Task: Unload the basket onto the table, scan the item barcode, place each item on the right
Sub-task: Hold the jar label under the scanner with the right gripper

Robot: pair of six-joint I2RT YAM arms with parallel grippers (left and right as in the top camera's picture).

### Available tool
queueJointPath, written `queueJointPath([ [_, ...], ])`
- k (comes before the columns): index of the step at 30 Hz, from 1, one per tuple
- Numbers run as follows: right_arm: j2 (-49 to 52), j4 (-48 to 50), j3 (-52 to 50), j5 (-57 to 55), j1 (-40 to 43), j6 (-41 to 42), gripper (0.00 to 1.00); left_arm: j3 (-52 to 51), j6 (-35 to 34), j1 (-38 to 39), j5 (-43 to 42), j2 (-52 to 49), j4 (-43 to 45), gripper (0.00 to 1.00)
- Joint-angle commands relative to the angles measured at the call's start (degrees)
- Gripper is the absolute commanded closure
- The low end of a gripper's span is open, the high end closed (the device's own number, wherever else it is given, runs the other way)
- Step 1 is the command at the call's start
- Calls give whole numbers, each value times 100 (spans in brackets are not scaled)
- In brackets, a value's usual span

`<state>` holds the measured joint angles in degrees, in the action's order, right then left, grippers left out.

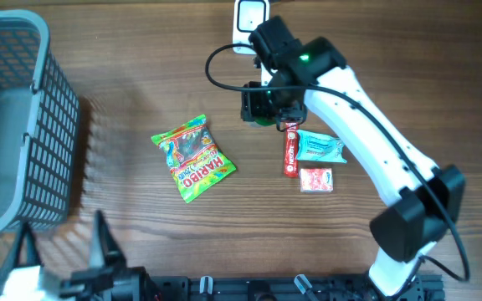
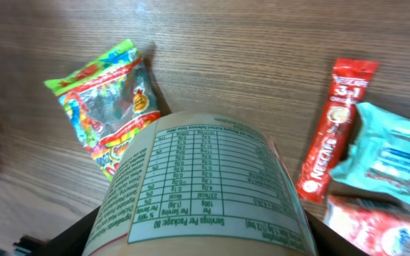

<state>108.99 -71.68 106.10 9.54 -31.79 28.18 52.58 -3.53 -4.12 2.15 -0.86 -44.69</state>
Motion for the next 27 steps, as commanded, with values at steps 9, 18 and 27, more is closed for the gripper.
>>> queueJointPath([
  [9,-260,-271,17,-813,9,-83,49,-2059,490,26,-1123,61,1106,0],
  [18,-262,448,17,-1152,20,-133,49,-3042,483,26,-1434,61,1410,0],
  [27,-210,2284,-11,-2671,9,-741,52,-3517,485,26,-1432,59,1375,0],
])
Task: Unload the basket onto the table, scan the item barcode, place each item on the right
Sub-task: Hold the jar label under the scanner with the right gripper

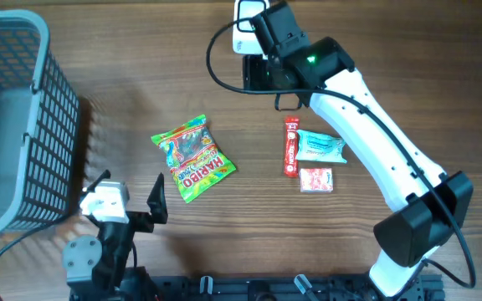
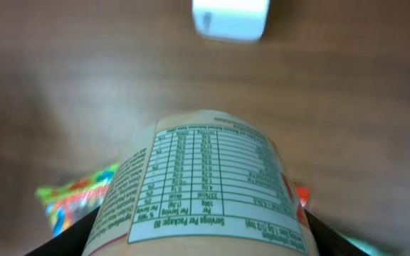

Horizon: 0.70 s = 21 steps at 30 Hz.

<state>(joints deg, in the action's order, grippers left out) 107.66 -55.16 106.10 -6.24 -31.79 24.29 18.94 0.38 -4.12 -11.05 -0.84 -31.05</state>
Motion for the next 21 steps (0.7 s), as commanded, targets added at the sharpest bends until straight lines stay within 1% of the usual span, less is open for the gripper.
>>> queueJointPath([
  [1,-37,861,-17,-1259,9,-367,52,-164,96,26,-111,57,15,0],
  [5,295,1871,-55,-1478,15,-863,54,-164,358,26,-114,57,20,0],
  [9,835,2817,-55,-1523,15,-1311,53,-164,393,26,-109,57,22,0],
  [12,1239,3534,-55,-1969,15,-1419,53,-164,393,26,-109,57,22,0],
  [15,1663,4389,-55,-2330,39,-1777,51,-164,396,26,-90,57,20,0],
  [21,2177,5292,-52,-2382,223,-2028,50,-164,396,26,-90,57,17,0],
])
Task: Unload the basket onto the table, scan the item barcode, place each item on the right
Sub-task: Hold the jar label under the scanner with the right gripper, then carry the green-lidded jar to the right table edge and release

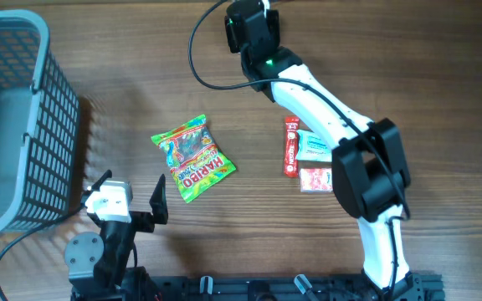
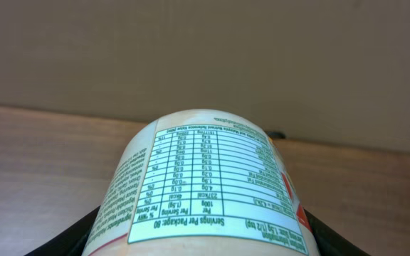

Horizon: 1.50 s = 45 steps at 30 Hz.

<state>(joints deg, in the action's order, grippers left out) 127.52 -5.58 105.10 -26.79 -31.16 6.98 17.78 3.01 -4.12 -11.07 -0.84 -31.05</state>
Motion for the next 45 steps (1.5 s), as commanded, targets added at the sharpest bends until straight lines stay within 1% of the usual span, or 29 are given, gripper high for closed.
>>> queueJointPath([
  [1,269,424,48,-330,195,-297,50,-48,133,26,-87,57,17,0],
  [12,774,1226,48,-170,363,-249,50,-48,129,26,22,57,-96,0],
  [20,804,1224,48,-24,365,-232,50,-48,129,26,20,57,-332,0],
  [24,782,1027,57,-116,365,-188,50,-48,127,26,20,57,-437,0],
  [27,658,699,61,-704,374,98,51,-48,129,26,20,57,-662,0],
  [29,555,437,61,-890,396,101,52,-48,127,26,20,57,-859,0],
  [31,407,-44,63,-994,457,286,53,-48,127,26,20,57,-1082,0],
  [32,332,-280,63,-1027,496,442,53,-48,129,26,20,57,-1187,0],
  [35,98,-1134,63,-1115,682,1252,53,-48,129,26,20,57,-1471,0],
  [40,-188,-2352,63,-1108,1143,2645,52,-48,129,26,20,57,-1644,0],
  [41,-214,-2684,63,-1110,1307,3119,52,-48,127,26,22,57,-1641,0],
  [43,-221,-3097,63,-1104,1552,3746,52,-48,129,26,20,57,-1641,0],
  [45,-214,-3598,57,-1091,1845,4627,52,-48,127,26,20,57,-1641,0],
])
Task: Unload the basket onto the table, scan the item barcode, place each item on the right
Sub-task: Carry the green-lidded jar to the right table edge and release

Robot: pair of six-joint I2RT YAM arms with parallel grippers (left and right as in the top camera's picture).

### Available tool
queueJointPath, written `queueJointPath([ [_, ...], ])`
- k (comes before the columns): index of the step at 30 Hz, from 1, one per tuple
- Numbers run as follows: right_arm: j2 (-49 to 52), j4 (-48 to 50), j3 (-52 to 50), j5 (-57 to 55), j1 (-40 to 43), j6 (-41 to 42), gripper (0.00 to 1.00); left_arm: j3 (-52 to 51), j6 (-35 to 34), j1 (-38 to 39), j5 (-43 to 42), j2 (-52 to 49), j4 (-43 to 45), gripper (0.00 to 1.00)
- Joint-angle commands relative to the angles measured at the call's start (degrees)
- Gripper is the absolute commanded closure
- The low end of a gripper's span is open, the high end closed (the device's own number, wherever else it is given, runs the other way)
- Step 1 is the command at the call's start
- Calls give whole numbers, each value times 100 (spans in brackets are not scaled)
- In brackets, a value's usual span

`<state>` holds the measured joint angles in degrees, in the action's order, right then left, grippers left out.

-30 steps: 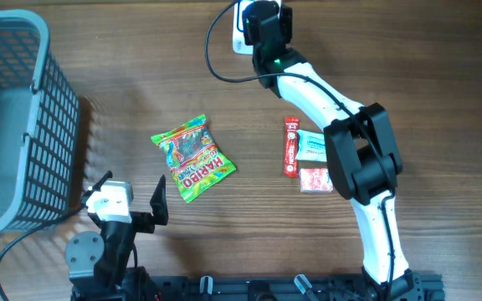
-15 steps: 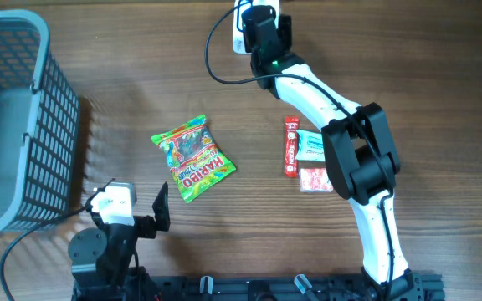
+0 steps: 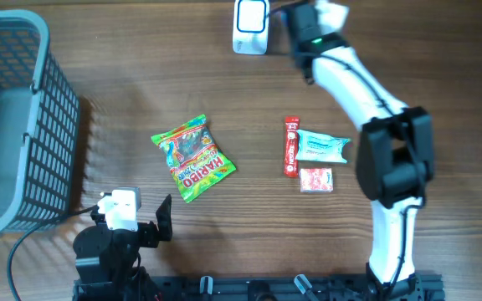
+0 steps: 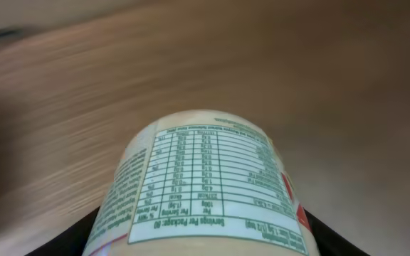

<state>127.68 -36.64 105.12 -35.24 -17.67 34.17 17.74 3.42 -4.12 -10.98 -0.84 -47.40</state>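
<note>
A cream jar with a green-printed nutrition table fills the right wrist view, and my right gripper is shut on it. Its black fingers show at both lower sides of the jar. Overhead, the right gripper is at the table's far edge, just right of the white scanner; the jar itself is hidden there under the wrist. No barcode shows on the visible side of the label. My left gripper rests low at the front left, open and holding nothing.
A Haribo bag lies mid-table. A red coffee stick, a teal pack and a small red-white packet lie right of it. A grey wire basket stands at the left edge.
My right gripper, still holding the jar, has gone from over the scanner to just right of it. Its camera now faces blurred wood instead of the far wall. The left arm shifted slightly.
The right gripper first held the jar above the middle of the table near the red stick. Then it was at the far edge beside the scanner, then over the scanner facing the wall, and now right of it. The left arm rose from the front edge and stayed there, open.
</note>
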Motion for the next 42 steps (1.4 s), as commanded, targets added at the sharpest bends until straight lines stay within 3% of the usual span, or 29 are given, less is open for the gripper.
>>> queueJointPath([
  [1,-221,-942,50,-243,741,2767,52,-44,87,26,11,57,-7,0],
  [4,-221,-1572,50,-190,1165,3998,51,-44,85,26,11,57,-7,0],
  [9,-197,-1781,48,562,1897,4579,50,-44,87,26,11,57,-7,0],
  [17,94,-1768,48,1886,2942,4535,52,-44,87,26,11,57,-7,0],
  [20,157,-1849,48,1838,3049,4553,27,-44,87,26,13,57,-7,0],
  [21,168,-1851,48,1838,3073,4551,26,-44,87,26,13,57,-7,0],
  [42,164,-2352,52,1880,3915,4531,21,-44,87,26,11,57,-7,0],
])
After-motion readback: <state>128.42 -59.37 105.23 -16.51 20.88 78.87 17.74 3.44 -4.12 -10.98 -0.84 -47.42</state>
